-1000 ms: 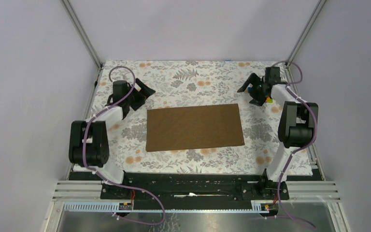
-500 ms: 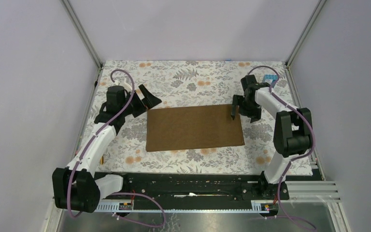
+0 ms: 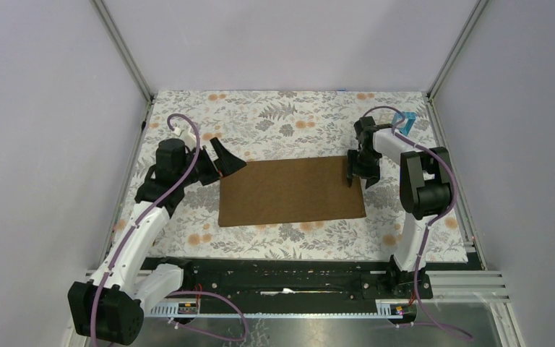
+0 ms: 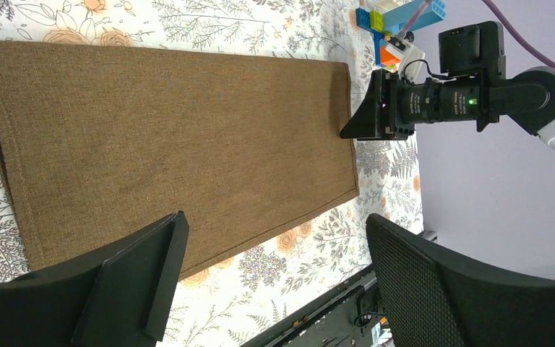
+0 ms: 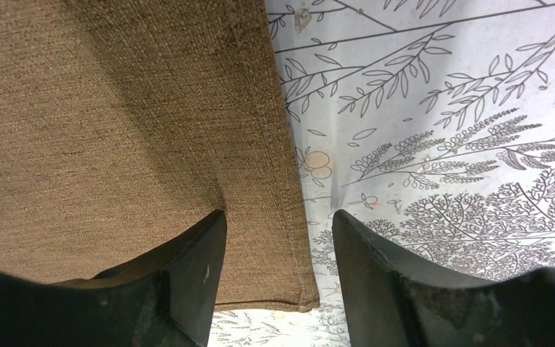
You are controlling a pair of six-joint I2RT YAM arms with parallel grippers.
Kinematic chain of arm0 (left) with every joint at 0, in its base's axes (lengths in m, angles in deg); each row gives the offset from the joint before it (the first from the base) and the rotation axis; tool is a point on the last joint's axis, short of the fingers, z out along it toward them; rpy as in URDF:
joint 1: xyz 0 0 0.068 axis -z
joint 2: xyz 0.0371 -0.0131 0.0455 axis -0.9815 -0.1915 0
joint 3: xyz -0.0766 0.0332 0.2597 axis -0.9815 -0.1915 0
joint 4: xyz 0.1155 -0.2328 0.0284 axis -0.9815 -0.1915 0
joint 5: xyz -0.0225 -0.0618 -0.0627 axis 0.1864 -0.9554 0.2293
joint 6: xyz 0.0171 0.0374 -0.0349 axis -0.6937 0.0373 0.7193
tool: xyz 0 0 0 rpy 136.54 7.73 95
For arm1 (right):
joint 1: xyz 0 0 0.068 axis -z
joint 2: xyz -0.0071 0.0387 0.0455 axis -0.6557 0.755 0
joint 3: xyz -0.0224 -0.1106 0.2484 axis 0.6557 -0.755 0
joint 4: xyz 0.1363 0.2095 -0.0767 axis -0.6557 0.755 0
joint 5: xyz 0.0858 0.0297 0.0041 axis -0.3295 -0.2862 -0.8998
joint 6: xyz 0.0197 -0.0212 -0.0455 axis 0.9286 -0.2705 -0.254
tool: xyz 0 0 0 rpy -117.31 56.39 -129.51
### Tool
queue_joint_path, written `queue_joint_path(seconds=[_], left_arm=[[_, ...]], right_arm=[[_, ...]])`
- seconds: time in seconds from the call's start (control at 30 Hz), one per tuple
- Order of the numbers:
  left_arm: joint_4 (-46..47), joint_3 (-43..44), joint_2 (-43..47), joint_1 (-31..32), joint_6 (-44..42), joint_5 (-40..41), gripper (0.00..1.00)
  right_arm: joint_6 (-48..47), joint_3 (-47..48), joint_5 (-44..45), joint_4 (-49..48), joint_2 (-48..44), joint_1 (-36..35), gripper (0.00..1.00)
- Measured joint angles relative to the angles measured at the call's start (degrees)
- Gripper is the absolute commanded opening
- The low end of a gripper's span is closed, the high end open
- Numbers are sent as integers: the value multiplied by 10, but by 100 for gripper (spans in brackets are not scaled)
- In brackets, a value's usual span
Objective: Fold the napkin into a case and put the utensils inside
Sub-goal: Pick up the rectangle-folded napkin from the center of the board.
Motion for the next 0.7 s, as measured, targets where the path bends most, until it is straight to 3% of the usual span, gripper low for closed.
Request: queue_joint_path(seconds=[0.23, 0.37, 0.7], left_arm=[[-11, 0, 1, 0, -5, -3, 99], [-12, 0, -3, 0, -5, -10, 99], [-13, 31, -31, 0, -8, -26, 99]], right_arm=[[1, -3, -3, -11, 6, 0, 58], [6, -10, 7, -17, 3, -2, 52], [11, -32, 23, -45, -12, -12, 15]])
